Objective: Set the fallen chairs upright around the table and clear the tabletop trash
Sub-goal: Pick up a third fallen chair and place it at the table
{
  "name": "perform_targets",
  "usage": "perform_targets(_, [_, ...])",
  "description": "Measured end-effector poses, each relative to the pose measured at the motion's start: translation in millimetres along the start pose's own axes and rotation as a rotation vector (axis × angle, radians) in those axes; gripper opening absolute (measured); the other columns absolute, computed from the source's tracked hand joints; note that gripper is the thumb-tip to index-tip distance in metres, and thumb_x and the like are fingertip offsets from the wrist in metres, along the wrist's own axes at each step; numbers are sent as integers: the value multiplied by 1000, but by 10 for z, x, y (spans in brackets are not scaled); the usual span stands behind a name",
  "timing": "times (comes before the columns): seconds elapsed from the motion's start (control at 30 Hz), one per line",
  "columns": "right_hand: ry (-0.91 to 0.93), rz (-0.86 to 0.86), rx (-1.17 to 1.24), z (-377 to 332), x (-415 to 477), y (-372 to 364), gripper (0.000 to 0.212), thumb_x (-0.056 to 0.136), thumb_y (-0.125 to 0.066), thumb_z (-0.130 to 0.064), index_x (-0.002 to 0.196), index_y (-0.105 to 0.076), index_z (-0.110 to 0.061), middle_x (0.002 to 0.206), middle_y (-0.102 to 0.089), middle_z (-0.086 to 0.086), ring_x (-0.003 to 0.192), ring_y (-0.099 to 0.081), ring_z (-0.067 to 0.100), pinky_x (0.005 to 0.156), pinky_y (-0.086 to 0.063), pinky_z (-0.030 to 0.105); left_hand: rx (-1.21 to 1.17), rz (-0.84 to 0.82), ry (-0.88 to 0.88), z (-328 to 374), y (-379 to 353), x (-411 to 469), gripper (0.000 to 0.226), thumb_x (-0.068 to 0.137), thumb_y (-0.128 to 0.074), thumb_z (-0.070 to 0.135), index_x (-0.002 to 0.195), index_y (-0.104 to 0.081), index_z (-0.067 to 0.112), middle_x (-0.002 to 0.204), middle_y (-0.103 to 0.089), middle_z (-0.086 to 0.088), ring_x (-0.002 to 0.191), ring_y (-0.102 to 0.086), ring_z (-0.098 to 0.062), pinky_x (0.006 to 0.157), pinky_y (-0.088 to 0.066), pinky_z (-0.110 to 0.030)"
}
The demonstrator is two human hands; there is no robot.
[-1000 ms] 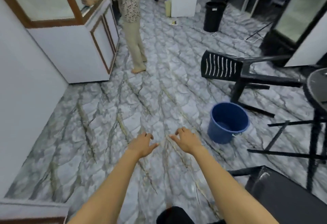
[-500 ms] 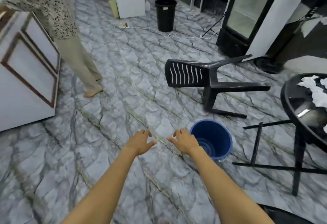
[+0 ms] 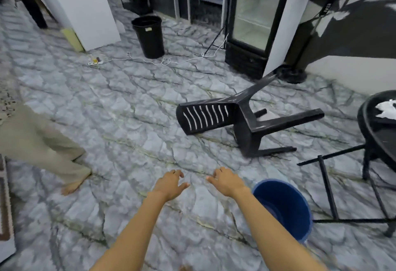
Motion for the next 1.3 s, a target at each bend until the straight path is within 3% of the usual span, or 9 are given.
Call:
perform_targets(0.47, [-162,54,113,-548,2415,1203,61,95,-30,-55,131,-45,-9,141,-42,14,129,-40,30,105,-34,43,113,-57,-197,-326,1806,2491,48,93,-45,44,130,-43,14,134,-46,-12,124,-45,-28,101,-40,-41])
perform_targets(0.63, [-212,124,193,-661,3291,1916,57,94,-31,-57,121,-49,-10,131,-48,13,121,-45,30,98,-38,42,196,-103,-250,-286,2533,3483,50,92,-44,47,129,-43,13,132,-48,-12,119,-47,-27,98,-42,-41])
perform_targets(0.77, [-256,136,215,-675,3780,2323,59,95,-30,-57,126,-48,-10,132,-46,14,123,-43,31,96,-36,43,229,-102,-318,-127,2982,4123,50,92,-45,46,130,-43,13,134,-48,-11,121,-47,-27,99,-42,-39])
perform_targets(1.0, [-429,145,281,-617,4444,2501,61,95,-27,-56,130,-45,-10,137,-43,13,128,-39,30,102,-33,45,290,-195,-436,24,3375,5086,49,92,-46,46,129,-44,14,132,-48,-13,121,-47,-29,101,-40,-43])
perform_targets(1.3, [-775,353,662,-888,4925,2550,57,95,-31,-55,130,-46,-11,138,-42,13,129,-38,31,103,-32,43,483,-383,-790,224,3810,6024,50,91,-49,45,129,-45,13,133,-49,-12,120,-49,-26,100,-41,-37])
Point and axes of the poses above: each hand's wrist, its own x-axis towards the middle knuckle, its own y-axis out of the back of the hand, z = x × y, the point moved 5 cm from there along x, towards the middle knuckle
